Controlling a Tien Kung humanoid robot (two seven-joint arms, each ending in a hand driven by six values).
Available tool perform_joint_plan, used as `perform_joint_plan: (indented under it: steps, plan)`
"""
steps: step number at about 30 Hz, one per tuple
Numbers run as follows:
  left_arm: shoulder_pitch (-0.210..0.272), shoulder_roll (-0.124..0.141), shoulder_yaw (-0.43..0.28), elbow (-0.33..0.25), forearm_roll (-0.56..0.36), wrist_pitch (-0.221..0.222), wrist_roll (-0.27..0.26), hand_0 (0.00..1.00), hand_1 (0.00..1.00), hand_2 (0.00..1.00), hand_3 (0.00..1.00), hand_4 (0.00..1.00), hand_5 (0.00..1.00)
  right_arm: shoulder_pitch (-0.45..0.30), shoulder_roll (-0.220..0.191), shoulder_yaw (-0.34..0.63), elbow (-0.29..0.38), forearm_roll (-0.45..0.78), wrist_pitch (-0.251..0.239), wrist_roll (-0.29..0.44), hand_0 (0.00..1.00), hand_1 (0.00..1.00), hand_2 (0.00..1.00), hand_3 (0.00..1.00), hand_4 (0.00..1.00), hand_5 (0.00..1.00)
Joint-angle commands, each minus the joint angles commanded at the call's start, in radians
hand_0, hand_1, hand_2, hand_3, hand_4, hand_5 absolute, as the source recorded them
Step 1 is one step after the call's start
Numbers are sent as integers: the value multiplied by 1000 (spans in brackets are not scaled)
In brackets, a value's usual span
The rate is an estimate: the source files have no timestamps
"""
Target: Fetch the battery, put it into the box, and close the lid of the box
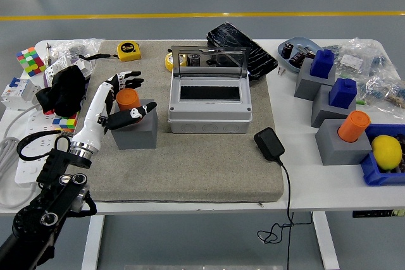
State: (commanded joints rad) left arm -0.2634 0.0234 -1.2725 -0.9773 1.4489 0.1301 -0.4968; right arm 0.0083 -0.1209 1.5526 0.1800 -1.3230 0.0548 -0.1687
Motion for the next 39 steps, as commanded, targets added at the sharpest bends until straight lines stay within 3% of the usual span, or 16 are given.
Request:
perform_joint_plan:
  steps: [4,5,10,11,16,17,22,23,28,29,34,35,39]
  plan:
    - [-4,-7,3,14,0,5,-6,613,651,689,770,998,2,-1,1,1,0,0,0,0,741,707,710,707,998,549]
    - [-5,-9,4,18,-2,6,-11,535,607,653,747,998,2,-1,2,0,0,1,0,0,741,706,709,705,998,549]
    - [-13,-22,13,35,-18,9,-25,535,607,653,747,998,2,-1,2,-1,0,3,0,0,741,706,709,705,998,549]
    - [-17,-23,18,41,-22,9,-28,446,530,564,705,992,2,-1,2,-2,0,4,0,0,740,708,709,705,998,549]
    - [-28,-23,29,62,-42,10,-45,446,530,564,705,992,2,2,3,-5,0,8,-1,1,740,708,709,705,998,549]
    - [-30,-23,31,66,-47,11,-50,362,399,412,542,879,2,2,2,-5,0,8,-1,1,740,706,709,708,998,548]
    - [-45,-23,30,103,-82,17,-86,362,399,412,542,879,2,2,2,-5,0,8,-1,-1,740,706,709,708,998,548]
    - [-47,-23,30,106,-85,17,-90,305,311,336,413,794,2,2,2,-6,0,8,-1,-1,740,706,709,706,998,548]
    - [-54,-23,32,128,-106,12,-110,305,311,336,413,794,2,2,2,-9,0,8,-1,-1,740,706,709,706,998,548]
    - [-56,-23,33,134,-112,8,-112,231,234,257,328,667,2,2,3,-10,0,9,-1,-1,740,706,709,706,998,548]
    - [-59,-23,34,147,-123,-3,-119,231,234,257,328,667,2,2,4,-13,0,10,-1,-1,740,706,709,706,998,548]
    - [-61,-23,34,148,-126,-4,-123,182,164,198,252,513,2,2,4,-13,0,9,-1,-1,741,706,709,706,998,549]
    - [-67,-23,36,150,-131,-3,-136,182,164,198,252,513,2,4,4,-15,0,12,-1,0,741,706,709,706,998,549]
